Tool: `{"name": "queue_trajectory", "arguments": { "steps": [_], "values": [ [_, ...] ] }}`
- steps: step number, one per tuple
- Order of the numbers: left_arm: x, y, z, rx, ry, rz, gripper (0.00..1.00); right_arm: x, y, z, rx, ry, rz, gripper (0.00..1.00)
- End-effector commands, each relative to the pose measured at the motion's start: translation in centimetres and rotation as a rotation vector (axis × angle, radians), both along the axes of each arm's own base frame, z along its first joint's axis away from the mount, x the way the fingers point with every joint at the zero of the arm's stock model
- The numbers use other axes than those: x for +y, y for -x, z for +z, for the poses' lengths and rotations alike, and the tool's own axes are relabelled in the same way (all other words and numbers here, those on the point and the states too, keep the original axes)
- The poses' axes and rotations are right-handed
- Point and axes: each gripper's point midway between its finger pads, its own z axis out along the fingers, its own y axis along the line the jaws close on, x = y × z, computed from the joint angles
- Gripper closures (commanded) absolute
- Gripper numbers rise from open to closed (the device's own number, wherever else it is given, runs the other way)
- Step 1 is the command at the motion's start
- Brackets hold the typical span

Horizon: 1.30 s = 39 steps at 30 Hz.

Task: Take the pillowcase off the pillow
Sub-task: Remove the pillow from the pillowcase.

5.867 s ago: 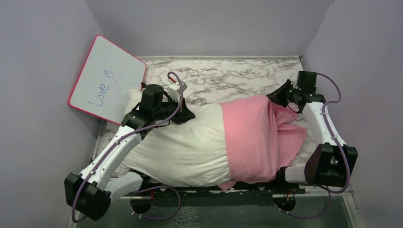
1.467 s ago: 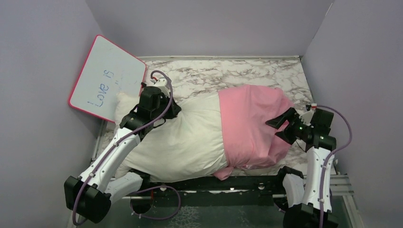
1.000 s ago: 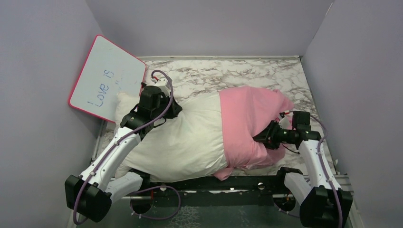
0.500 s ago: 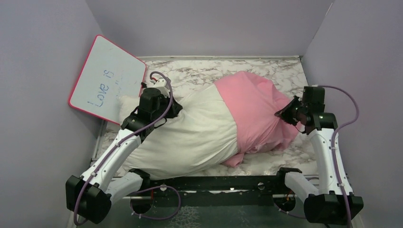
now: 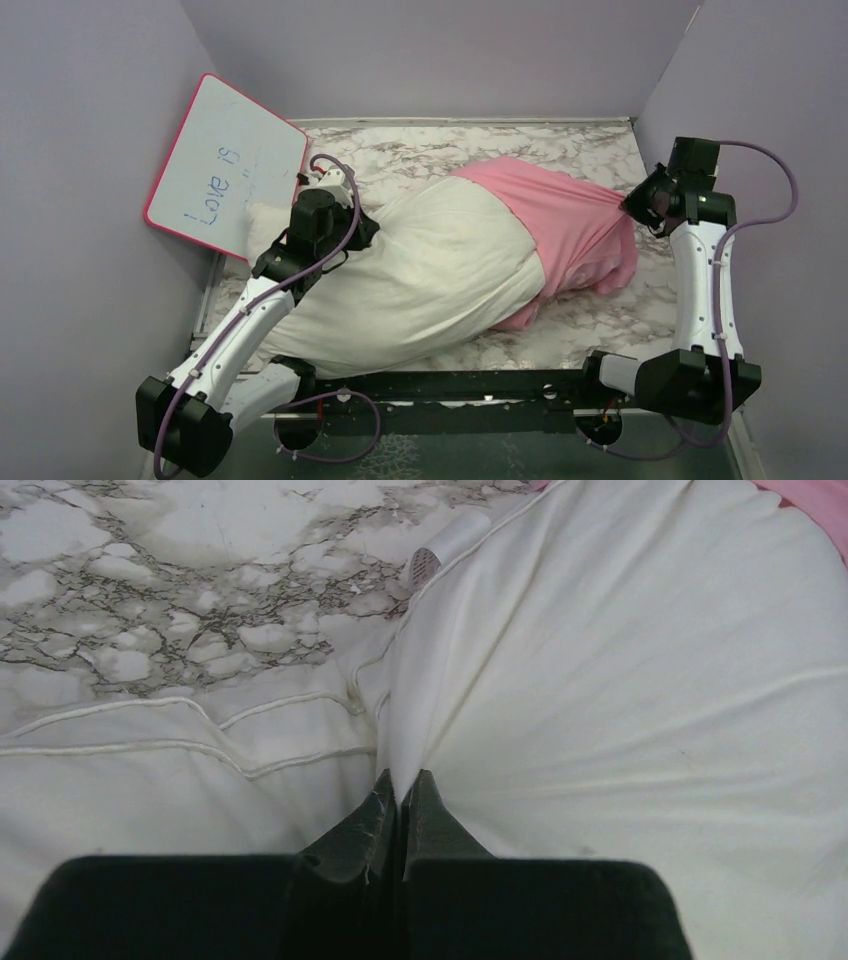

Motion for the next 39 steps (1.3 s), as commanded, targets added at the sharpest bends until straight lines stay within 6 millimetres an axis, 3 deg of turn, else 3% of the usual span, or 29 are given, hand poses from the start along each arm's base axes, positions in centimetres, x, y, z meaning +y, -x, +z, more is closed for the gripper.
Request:
{"name": "queue_trajectory", "arguments": {
  "steps": [1, 5, 7, 9, 10, 12, 15, 16, 21, 25, 30, 32, 35, 39],
  "values": [
    [3.7, 3.6, -5.3, 0.211, -0.166, 0.064, 1.0, -3.2, -3.0, 4.1, -0.151, 0.089, -0.002, 0.99],
    [2.4, 3.3, -2.9, 0.163, -0.107, 0.015, 0.98, 3.7, -2.6, -0.2, -0.122, -0.193, 0.281, 0.94],
    [1.6, 3.0, -1.0, 0.128, -0.076, -0.018, 0.8, 5.3, -1.6, -2.1, -0.116, -0.267, 0.328, 0.82],
    [0.9, 2.9, 1.0, 0.086, -0.052, -0.062, 0.57, 5.8, -0.6, -3.1, -0.1, -0.286, 0.322, 0.49],
    [0.6, 2.9, 2.0, 0.064, -0.044, -0.082, 0.46, 5.8, -0.1, -3.3, -0.092, -0.291, 0.317, 0.38],
    [0.1, 2.9, 4.1, 0.012, -0.033, -0.121, 0.32, 6.2, 1.1, -3.4, -0.067, -0.307, 0.303, 0.27],
    [-0.2, 2.6, 6.8, -0.049, -0.036, -0.149, 0.14, 7.1, 2.8, -2.4, -0.083, -0.328, 0.309, 0.22],
    [-0.5, 2.6, 7.8, -0.069, -0.034, -0.166, 0.03, 7.2, 3.4, -2.0, -0.09, -0.328, 0.292, 0.21],
    [-4.9, 4.6, 10.8, -0.159, -0.071, -0.31, 0.01, 6.6, 7.4, -1.6, -0.058, -0.341, 0.083, 0.18],
    [-9.4, 7.7, 9.7, -0.201, -0.182, -0.423, 0.01, 6.1, 11.6, -3.5, 0.019, -0.372, -0.131, 0.17],
    [-15.2, 13.6, 7.6, -0.276, -0.341, -0.611, 0.01, 8.6, 14.8, -7.0, 0.103, -0.477, -0.126, 0.17],
    [-17.2, 16.2, 6.8, -0.31, -0.394, -0.684, 0.01, 10.0, 15.3, -9.0, 0.143, -0.543, -0.086, 0.17],
    [-19.0, 18.1, 4.9, -0.33, -0.481, -0.741, 0.01, 12.1, 15.4, -11.4, 0.193, -0.661, -0.005, 0.21],
    [-20.1, 17.9, 1.3, -0.331, -0.617, -0.725, 0.01, 11.7, 13.9, -12.8, 0.176, -0.664, -0.001, 0.36]
  ]
}}
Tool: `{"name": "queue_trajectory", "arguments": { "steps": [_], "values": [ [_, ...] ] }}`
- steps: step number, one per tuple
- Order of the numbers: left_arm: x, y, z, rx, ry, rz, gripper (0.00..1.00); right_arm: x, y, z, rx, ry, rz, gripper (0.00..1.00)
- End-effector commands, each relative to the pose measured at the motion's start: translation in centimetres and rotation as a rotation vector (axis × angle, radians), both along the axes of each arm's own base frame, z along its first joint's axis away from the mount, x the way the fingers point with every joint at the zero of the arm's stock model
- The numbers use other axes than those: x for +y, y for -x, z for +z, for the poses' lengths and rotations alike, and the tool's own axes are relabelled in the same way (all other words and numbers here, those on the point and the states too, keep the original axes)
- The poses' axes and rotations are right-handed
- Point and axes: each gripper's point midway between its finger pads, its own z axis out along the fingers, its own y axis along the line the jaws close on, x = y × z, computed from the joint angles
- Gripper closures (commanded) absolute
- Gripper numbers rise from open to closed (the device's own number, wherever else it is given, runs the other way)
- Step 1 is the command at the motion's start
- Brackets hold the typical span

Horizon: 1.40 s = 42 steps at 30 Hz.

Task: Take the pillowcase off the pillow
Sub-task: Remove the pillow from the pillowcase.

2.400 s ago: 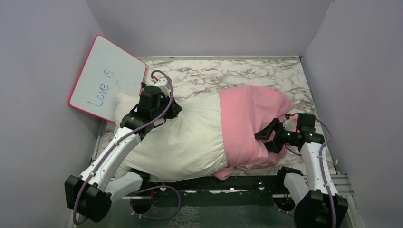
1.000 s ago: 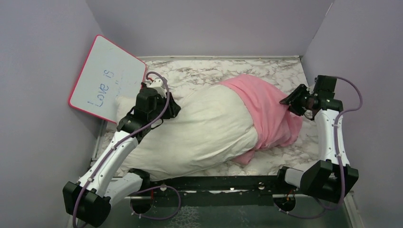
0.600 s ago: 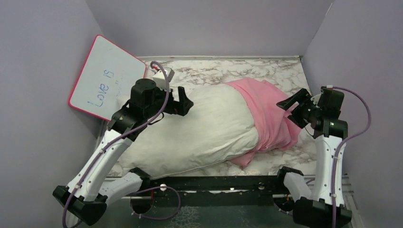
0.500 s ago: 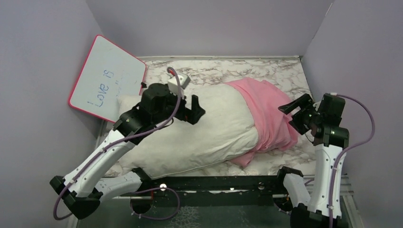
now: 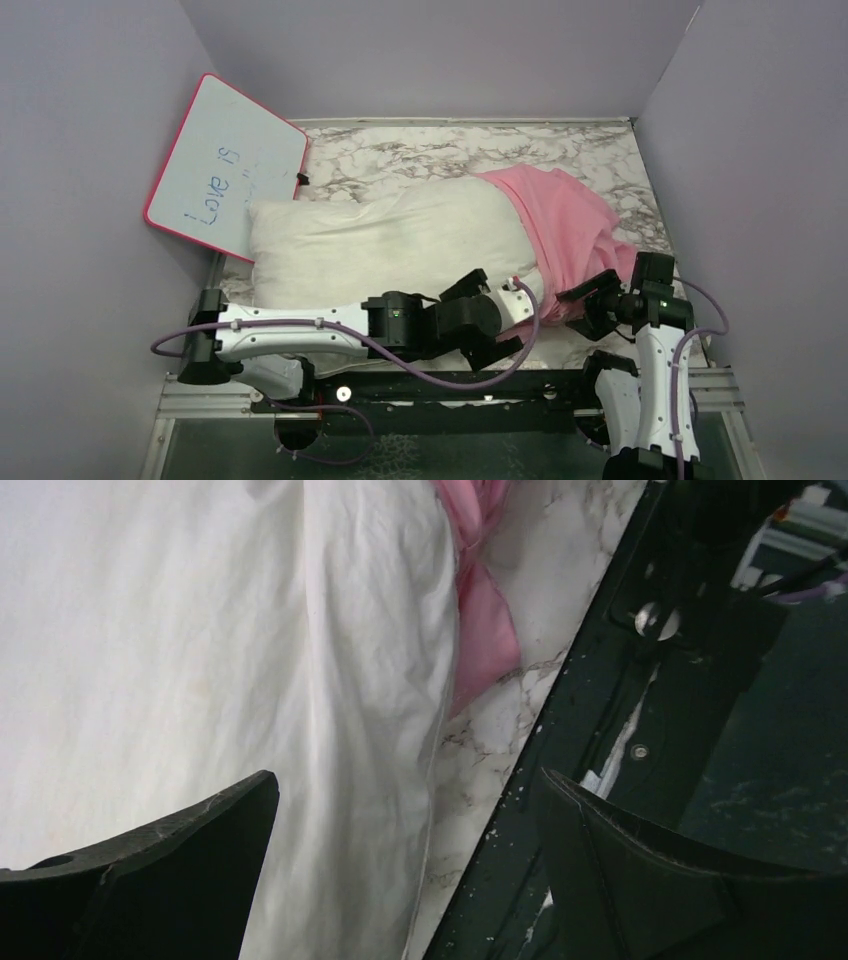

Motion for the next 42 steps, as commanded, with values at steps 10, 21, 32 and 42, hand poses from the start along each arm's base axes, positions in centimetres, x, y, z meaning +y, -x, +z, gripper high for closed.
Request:
{"name": "queue_trajectory", "arguments": {
  "steps": [10, 21, 32, 42],
  "values": [
    [2.9, -7.4, -8.3, -0.305, -0.355, 0.382, 0.2, -6.5, -6.2, 5.1, -0.179, 0.304, -0.13, 0.99],
    [9.4, -6.9, -10.8, -0.164, -0.364, 0.515, 1.0, -15.4, -7.6, 15.6, -0.304, 0.759, -0.35, 0.99],
    [11.5, -6.3, -6.6, -0.114, -0.195, 0.544, 1.0, -14.9, -10.5, 14.6, -0.27, 0.752, -0.178, 0.99],
    [10.5, -6.0, -3.7, -0.087, -0.103, 0.508, 1.0, -7.2, -10.9, 13.8, -0.465, 0.505, 0.177, 0.37]
  ]
}}
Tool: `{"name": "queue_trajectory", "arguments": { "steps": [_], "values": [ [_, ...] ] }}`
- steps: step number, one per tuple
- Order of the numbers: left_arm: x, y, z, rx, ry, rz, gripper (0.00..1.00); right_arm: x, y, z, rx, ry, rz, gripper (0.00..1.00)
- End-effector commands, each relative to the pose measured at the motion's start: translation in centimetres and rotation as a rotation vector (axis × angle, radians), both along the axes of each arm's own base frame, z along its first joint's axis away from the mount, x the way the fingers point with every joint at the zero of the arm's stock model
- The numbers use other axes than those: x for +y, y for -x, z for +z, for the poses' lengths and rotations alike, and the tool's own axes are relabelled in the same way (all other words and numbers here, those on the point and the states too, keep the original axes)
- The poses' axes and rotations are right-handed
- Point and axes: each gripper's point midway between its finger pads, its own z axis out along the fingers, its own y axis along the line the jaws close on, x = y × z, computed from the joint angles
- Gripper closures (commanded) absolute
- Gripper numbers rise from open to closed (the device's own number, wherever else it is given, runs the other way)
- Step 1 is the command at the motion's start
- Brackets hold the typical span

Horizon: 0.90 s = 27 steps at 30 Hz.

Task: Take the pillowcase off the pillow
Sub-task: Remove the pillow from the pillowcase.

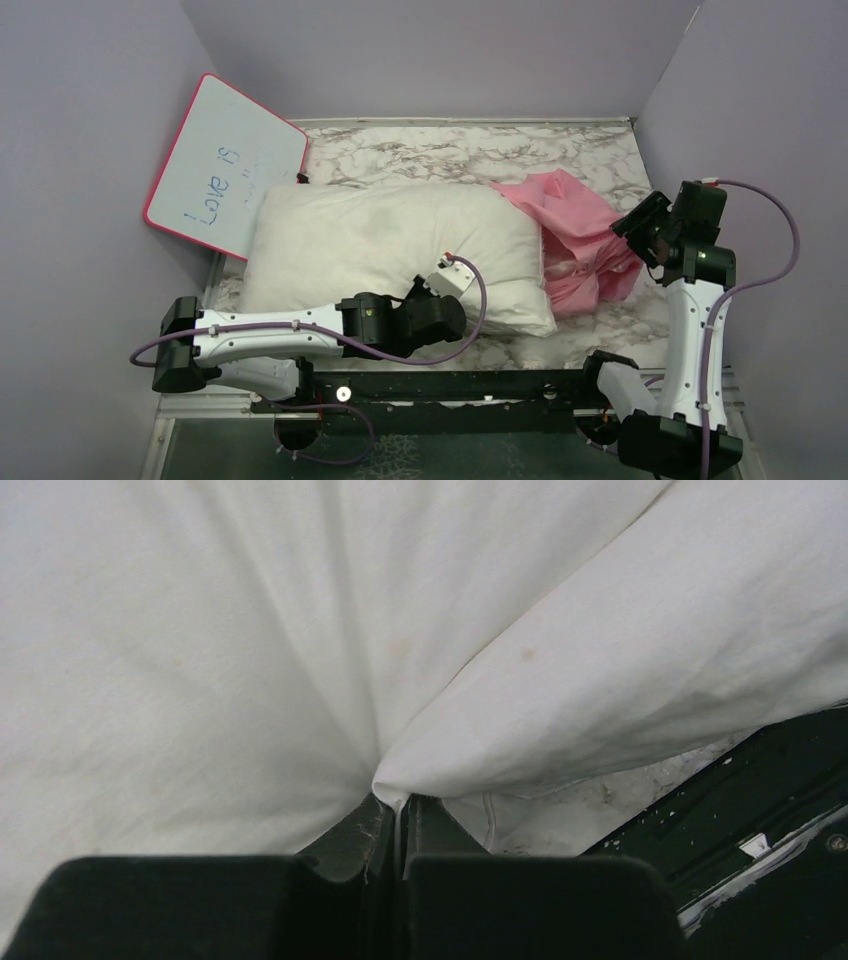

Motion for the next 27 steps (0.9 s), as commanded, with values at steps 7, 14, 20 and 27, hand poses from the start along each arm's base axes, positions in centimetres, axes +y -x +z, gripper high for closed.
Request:
{"name": "queue_trajectory", "arguments": {
  "steps": [7, 14, 20, 27],
  "values": [
    [0.6, -0.1, 2.6, 0.0, 0.019, -0.023, 1.0, 6.3, -0.5, 6.4, -0.28, -0.051, 0.406, 0.23],
    [-0.2, 0.7, 3.0, 0.029, 0.09, -0.068, 1.0, 10.1, -2.8, 4.6, -0.276, -0.302, 0.613, 0.2],
    [-0.5, 1.1, 2.8, 0.057, 0.123, -0.068, 1.0, 12.0, -5.7, 1.8, -0.209, -0.373, 0.66, 0.18],
    [-0.6, 1.1, 2.5, 0.068, 0.13, -0.049, 1.0, 14.2, -8.0, -1.2, -0.093, -0.226, 0.664, 0.15]
  ]
}}
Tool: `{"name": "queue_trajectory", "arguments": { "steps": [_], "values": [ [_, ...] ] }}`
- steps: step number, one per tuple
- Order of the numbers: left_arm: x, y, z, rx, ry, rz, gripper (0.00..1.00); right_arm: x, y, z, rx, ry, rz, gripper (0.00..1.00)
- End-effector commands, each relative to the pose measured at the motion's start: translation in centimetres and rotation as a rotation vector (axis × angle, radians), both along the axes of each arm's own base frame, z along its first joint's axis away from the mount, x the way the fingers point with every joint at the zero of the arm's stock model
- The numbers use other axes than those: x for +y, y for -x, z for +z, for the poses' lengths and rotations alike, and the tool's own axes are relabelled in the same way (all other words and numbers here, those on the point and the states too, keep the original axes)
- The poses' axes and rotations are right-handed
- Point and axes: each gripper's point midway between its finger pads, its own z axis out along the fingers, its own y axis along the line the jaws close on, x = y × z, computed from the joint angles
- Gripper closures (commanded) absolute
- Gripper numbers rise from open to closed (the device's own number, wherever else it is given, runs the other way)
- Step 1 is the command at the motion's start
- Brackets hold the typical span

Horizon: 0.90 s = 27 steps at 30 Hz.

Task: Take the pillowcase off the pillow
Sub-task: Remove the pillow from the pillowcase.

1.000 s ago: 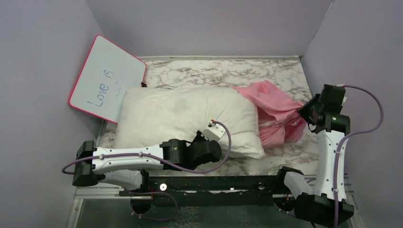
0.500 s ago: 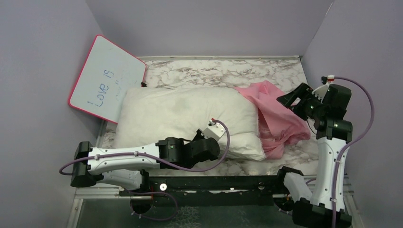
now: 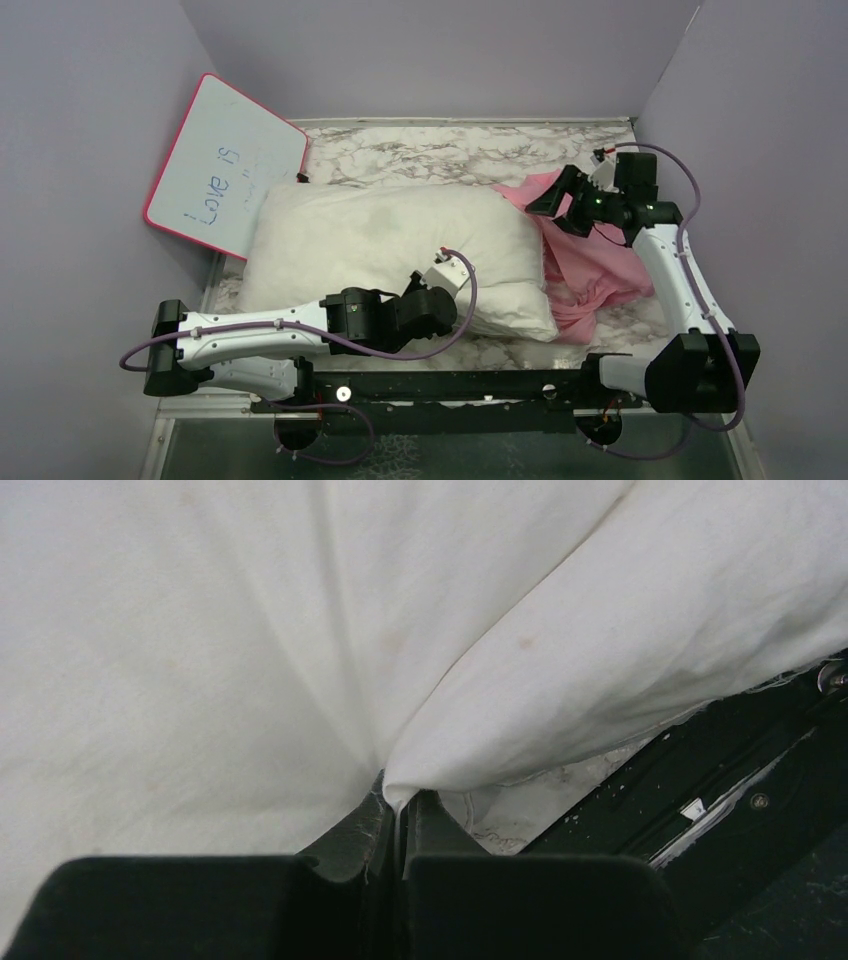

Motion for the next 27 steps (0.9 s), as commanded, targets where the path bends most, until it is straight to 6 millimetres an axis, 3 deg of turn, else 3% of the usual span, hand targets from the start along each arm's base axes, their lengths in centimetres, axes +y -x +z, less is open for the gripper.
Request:
{"name": "queue_trajectory", "arguments": {
  "steps": [1, 4, 8, 15, 20, 27],
  "values": [
    [-0.1, -0.1, 0.9, 0.006, 0.061, 0.03, 1.0, -1.1, -2.5, 0.0, -0.09, 0.147, -0.075, 0.16],
    [-0.2, -0.2, 1.0, 0.004, 0.063, 0.033, 1.0, -0.7, -2.6, -1.1, -0.068, 0.154, -0.015, 0.24],
    [-0.3, -0.3, 1.0, -0.005, 0.053, 0.031, 1.0, -1.3, -2.6, -2.4, -0.014, 0.189, -0.025, 0.54],
    [0.5, -0.3, 1.1, 0.002, 0.082, 0.058, 1.0, -5.9, -4.1, 0.5, -0.102, 0.36, -0.264, 0.98],
    [1.3, -0.3, 1.4, 0.004, 0.107, 0.079, 1.0, -8.9, -4.6, 2.4, -0.117, 0.458, -0.403, 1.0],
    [2.3, -0.3, 1.9, 0.001, 0.131, 0.106, 1.0, -16.2, -4.3, 6.1, -0.128, 0.501, -0.673, 0.99]
  ]
}}
